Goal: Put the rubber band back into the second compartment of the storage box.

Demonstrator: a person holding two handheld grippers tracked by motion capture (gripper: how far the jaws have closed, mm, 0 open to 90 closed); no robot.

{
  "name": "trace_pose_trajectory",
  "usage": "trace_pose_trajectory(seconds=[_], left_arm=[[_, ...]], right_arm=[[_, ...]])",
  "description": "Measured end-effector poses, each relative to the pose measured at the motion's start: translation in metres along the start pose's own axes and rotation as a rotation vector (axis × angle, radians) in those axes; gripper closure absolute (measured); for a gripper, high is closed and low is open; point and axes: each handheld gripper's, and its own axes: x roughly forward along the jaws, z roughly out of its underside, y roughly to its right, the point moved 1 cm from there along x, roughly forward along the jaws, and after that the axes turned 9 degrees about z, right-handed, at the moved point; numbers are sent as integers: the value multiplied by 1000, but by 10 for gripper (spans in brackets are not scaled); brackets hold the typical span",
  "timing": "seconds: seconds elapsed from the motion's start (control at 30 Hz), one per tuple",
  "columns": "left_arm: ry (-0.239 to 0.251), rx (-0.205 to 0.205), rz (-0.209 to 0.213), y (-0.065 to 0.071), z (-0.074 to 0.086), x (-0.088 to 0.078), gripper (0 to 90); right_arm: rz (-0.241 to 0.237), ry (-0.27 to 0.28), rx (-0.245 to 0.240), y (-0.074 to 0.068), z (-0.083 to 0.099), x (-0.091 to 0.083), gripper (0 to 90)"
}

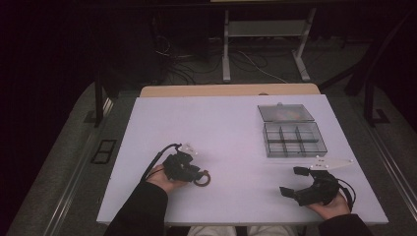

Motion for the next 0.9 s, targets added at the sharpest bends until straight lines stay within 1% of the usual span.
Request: trace_pose_trajectory(seconds=[0.13,0.23,0.43,0.53,0.63,0.73,0.8,0.9], left_arm=[[-6,6,-5,1,0,0,767],[-12,13,-2,1,0,1,827],[0,12,1,2,-1,0,846],[2,18,0,1,-1,-2,847],[13,21,3,0,-1,-4,849],[26,12,7,1,-3,-6,851],[35,16,6,1,-5,-7,852],[51,10,9,1,-8,-9,852]], right_arm=[[0,-1,1,0,0,0,1],[1,-1,0,0,0,0,1],[0,-1,2,0,0,0,1],[0,-1,0,0,0,0,1],[0,0,-1,0,0,0,1],[1,2,1,0,0,0,1],[1,0,2,0,0,0,1],[1,0,2,0,0,0,1]])
